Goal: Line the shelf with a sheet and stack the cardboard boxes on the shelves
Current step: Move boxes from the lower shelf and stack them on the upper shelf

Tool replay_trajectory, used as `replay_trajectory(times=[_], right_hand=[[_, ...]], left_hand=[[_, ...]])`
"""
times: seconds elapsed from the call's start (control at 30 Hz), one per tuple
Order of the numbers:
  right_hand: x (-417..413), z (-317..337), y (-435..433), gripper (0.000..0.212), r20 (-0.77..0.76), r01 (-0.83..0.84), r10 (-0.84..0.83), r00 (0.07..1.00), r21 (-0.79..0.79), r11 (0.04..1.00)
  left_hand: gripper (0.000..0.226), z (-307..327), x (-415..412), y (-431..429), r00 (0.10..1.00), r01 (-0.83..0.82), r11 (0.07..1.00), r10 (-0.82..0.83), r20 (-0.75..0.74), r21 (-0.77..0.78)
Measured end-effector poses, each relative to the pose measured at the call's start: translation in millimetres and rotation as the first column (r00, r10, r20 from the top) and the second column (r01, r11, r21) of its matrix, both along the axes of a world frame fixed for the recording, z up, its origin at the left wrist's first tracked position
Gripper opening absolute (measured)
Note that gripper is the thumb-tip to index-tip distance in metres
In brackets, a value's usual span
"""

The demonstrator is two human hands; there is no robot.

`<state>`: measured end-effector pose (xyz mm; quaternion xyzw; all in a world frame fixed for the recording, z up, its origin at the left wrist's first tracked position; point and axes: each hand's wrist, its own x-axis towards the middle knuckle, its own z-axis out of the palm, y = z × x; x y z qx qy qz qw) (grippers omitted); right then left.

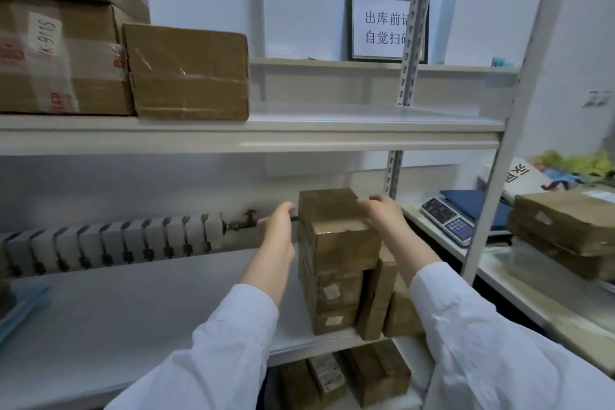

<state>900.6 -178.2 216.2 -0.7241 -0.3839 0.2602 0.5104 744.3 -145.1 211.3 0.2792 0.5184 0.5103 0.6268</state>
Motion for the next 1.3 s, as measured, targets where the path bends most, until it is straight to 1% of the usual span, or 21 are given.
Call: replay_trajectory(times=[0.1, 0.2, 0.27, 0.33, 0.43, 0.53, 0.67, 0.73, 0.77, 0.83, 0.93, 1.1, 1.2, 1.23, 1.3], right_hand=[[13, -16, 3, 0.066, -0.028, 0.006, -0.007, 1.000, -0.063, 0.998], [23, -27, 9, 0.071, -0.060, -0.017, 0.011, 0.998, -0.107, 0.994], [29, -32, 13, 0.070, -0.079, -0.033, 0.024, 0.997, -0.106, 0.994], [32, -35, 15, 0.068, -0.095, -0.039, 0.029, 0.995, -0.104, 0.994], [36, -41, 18, 0.053, -0.084, -0.059, 0.051, 0.995, -0.103, 0.993], [40, -44, 21, 0.047, -0.063, -0.045, 0.040, 0.997, -0.092, 0.995], [36, -39, 22, 0.039, -0.095, -0.014, 0.012, 0.995, -0.025, 1.000], [30, -33, 20, 0.042, -0.119, -0.019, 0.020, 0.993, 0.012, 1.000], [27, -29, 19, 0.048, -0.127, -0.026, 0.030, 0.991, 0.032, 0.999], [20, -21, 15, 0.055, -0.144, -0.043, 0.053, 0.988, 0.071, 0.997], [10, -12, 9, 0.061, -0.160, -0.062, 0.083, 0.984, 0.132, 0.989], [-24, 6, -7, 0.076, -0.106, 0.003, 0.016, 0.994, 0.177, 0.984], [-45, 11, -11, 0.092, -0.119, -0.063, 0.089, 0.989, 0.212, 0.975], [-50, 12, -12, 0.090, -0.105, -0.086, 0.112, 0.988, 0.220, 0.972], [-66, 19, -21, 0.074, -0.048, -0.110, 0.124, 0.991, 0.234, 0.966]], left_hand=[[0.088, -16, 12, 1, 0.986, 0.169, 0.985, -0.169, -0.006, -0.045], [0.095, -29, 21, 0, 0.960, 0.276, 0.959, -0.279, -0.036, -0.060], [0.093, -32, 26, -5, 0.940, 0.336, 0.937, -0.340, -0.033, -0.093], [0.099, -38, 32, -2, 0.918, 0.385, 0.912, -0.394, -0.041, -0.141], [0.101, -45, 37, -1, 0.889, 0.451, 0.880, -0.457, -0.009, -0.150], [0.097, -54, 38, 4, 0.899, 0.431, 0.892, -0.437, -0.021, -0.135], [0.072, -51, 22, 5, 0.940, 0.342, 0.936, -0.340, 0.040, -0.087], [0.060, -46, 10, 4, 0.949, 0.314, 0.947, -0.311, 0.043, -0.075], [0.053, -43, 3, 4, 0.952, 0.305, 0.950, -0.303, 0.043, -0.071], [0.047, -34, -12, 3, 0.955, 0.297, 0.953, -0.294, 0.047, -0.066], [0.056, -22, -40, 0, 0.949, 0.316, 0.947, -0.314, 0.043, -0.064], [0.066, -6, -96, -11, 0.940, 0.334, 0.940, -0.337, -0.043, -0.067], [0.070, 2, -125, -22, 0.929, 0.356, 0.933, -0.360, -0.089, -0.059], [0.073, 6, -132, -27, 0.926, 0.361, 0.931, -0.365, -0.094, -0.054], [0.083, 14, -148, -36, 0.919, 0.378, 0.925, -0.380, -0.107, -0.034]])
